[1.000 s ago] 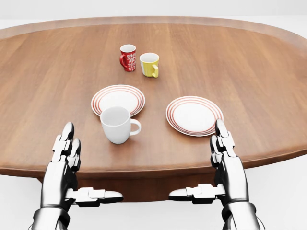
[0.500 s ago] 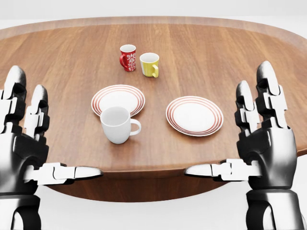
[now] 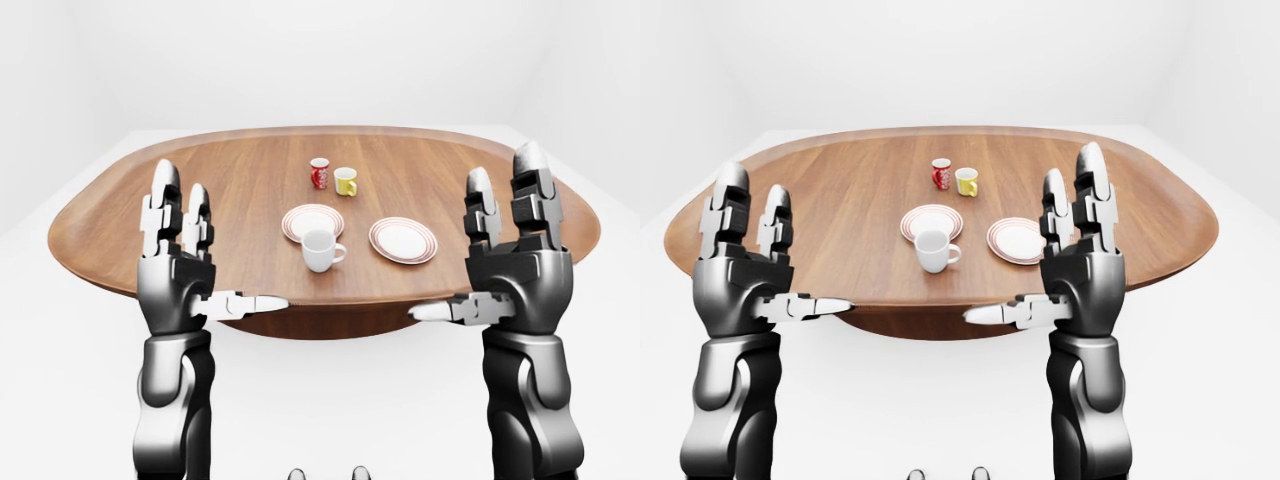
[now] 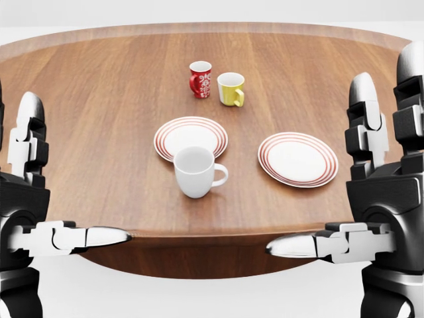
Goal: Put the white mug on the left plate.
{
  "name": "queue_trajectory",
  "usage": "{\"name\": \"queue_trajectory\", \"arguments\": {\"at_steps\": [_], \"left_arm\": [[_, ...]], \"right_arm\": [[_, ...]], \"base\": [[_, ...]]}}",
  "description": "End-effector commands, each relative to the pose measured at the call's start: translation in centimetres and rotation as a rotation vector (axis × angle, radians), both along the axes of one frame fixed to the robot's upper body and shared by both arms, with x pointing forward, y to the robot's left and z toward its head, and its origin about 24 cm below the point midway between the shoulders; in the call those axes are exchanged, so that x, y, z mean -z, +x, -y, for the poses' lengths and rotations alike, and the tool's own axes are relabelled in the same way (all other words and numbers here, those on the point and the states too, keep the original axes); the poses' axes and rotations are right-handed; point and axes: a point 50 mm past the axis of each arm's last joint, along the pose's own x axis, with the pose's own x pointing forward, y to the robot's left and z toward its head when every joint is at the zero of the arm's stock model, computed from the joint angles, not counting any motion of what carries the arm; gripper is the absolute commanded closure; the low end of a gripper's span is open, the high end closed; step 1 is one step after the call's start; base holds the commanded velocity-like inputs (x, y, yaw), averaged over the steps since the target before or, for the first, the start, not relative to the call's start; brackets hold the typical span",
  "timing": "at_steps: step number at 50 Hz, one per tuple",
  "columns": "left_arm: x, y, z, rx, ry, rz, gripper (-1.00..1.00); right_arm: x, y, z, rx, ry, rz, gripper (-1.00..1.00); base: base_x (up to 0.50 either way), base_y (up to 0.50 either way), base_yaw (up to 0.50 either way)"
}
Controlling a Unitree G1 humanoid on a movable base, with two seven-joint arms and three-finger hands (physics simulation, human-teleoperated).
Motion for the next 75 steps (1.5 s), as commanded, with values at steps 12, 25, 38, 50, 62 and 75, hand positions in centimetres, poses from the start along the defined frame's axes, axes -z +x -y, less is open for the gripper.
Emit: {"name": "queue_trajectory", "arguments": {"at_steps": [12, 25, 38, 50, 62, 75], "left_arm": [[-0.1, -0.1, -0.1, 0.005, -0.007, 0.006, -1.0], [0.1, 0.0, 0.0, 0.008, -0.007, -0.004, -1.0], [0.2, -0.1, 0.1, 0.013, -0.014, -0.006, -1.0], [0.2, -0.1, 0.1, 0.013, -0.015, -0.007, -1.0], [0.1, -0.2, 0.1, 0.014, -0.016, -0.001, -1.0], [0.1, -0.2, 0.1, 0.016, -0.015, -0.001, -1.0]], "right_arm": [[-0.4, -0.5, -0.2, -0.015, -0.013, 0.026, -1.0], [-0.1, -0.4, -0.3, -0.013, -0.023, 0.009, -1.0], [-0.5, -1.1, -0.5, -0.049, -0.005, 0.037, -1.0], [-0.8, -1.4, -0.5, -0.071, 0.004, 0.055, -1.0], [-0.7, -1.5, -0.6, -0.076, -0.003, 0.053, -1.0], [-0.7, -1.5, -0.6, -0.079, -0.009, 0.051, -1.0]], "base": [[0.0, 0.5, 0.0], [0.0, 0.3, 0.0], [0.02, 0.0, 0.0], [0.48, 0.0, 0.0], [0.5, 0.0, 0.0], [0.5, 0.0, 0.0]]}}
